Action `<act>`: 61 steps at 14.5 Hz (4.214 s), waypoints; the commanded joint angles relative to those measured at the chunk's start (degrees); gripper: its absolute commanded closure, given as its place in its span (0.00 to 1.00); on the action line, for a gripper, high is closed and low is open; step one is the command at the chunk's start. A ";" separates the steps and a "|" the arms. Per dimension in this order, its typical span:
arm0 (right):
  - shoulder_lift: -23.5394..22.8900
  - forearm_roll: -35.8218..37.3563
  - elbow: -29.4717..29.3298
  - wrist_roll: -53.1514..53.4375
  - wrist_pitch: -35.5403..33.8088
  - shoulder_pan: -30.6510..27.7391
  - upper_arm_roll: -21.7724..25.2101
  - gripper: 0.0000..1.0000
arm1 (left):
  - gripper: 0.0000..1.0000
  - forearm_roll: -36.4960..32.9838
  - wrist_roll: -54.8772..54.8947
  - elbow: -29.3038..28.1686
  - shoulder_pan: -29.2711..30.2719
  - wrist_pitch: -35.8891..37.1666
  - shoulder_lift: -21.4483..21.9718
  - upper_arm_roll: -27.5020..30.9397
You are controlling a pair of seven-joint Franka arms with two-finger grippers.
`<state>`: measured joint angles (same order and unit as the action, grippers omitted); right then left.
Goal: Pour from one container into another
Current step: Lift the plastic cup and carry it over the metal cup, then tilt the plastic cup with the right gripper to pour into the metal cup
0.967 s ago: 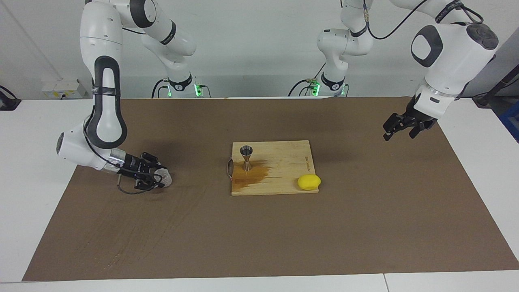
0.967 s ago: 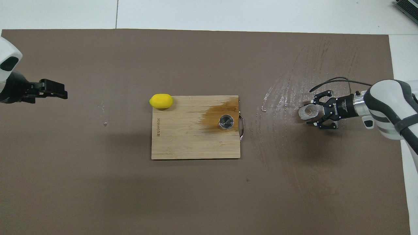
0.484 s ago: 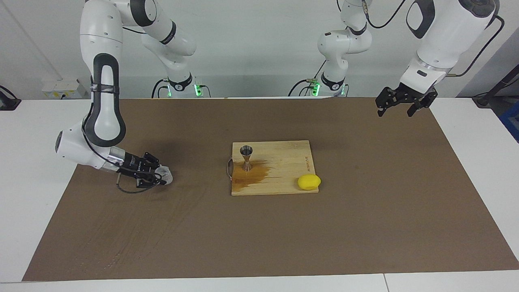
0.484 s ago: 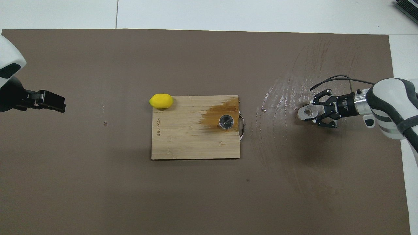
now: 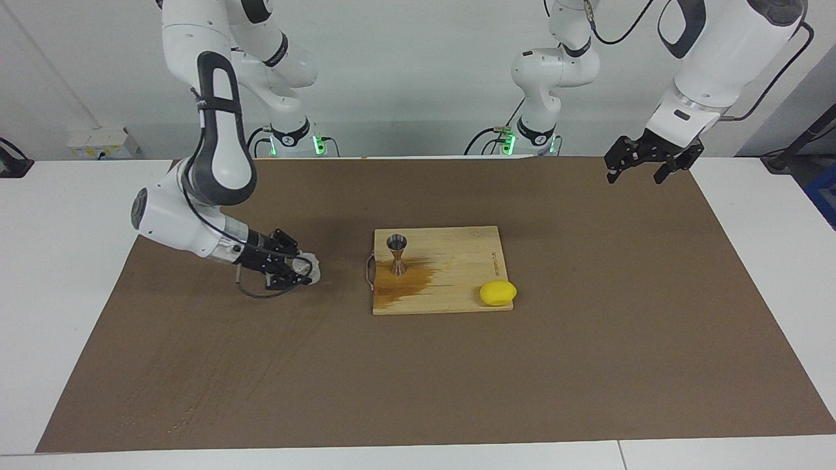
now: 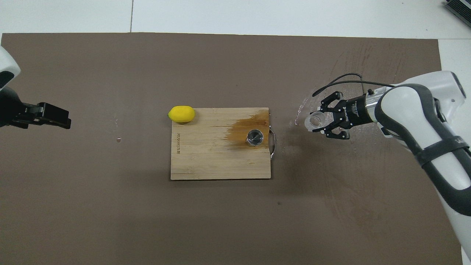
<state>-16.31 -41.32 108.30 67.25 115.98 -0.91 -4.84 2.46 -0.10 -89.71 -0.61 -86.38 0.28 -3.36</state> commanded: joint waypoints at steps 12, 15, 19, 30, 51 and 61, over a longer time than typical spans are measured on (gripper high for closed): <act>0.58 29.25 -8.72 32.59 4.08 19.19 0.18 1.00 | 0.00 -1.40 0.02 0.68 0.35 3.77 1.91 -1.39; 0.58 35.59 -10.03 34.61 3.03 20.60 0.18 1.00 | 0.00 -1.40 0.10 -0.11 0.08 4.03 2.18 -1.30; 0.58 42.35 -10.21 36.90 2.85 23.23 0.09 1.00 | 0.00 -1.40 0.10 -0.11 0.17 3.85 2.18 -1.22; 1.10 57.65 -10.12 37.61 -0.57 28.15 0.09 1.00 | 0.00 -1.40 0.10 -0.11 0.17 3.85 2.18 -1.22; 4.88 74.54 -4.59 40.68 -0.66 33.26 -0.52 1.00 | 0.00 -1.40 0.10 -0.11 0.17 3.85 2.18 -1.22; 3.92 65.59 -5.82 39.98 0.30 30.98 -0.44 1.00 | 0.00 -1.40 0.10 -0.11 0.17 3.85 2.18 -1.22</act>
<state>-13.15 26.61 102.05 106.09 115.58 31.57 -4.80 1.82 -0.06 -88.31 -0.46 -82.91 0.90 -4.53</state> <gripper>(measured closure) 0.493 0.000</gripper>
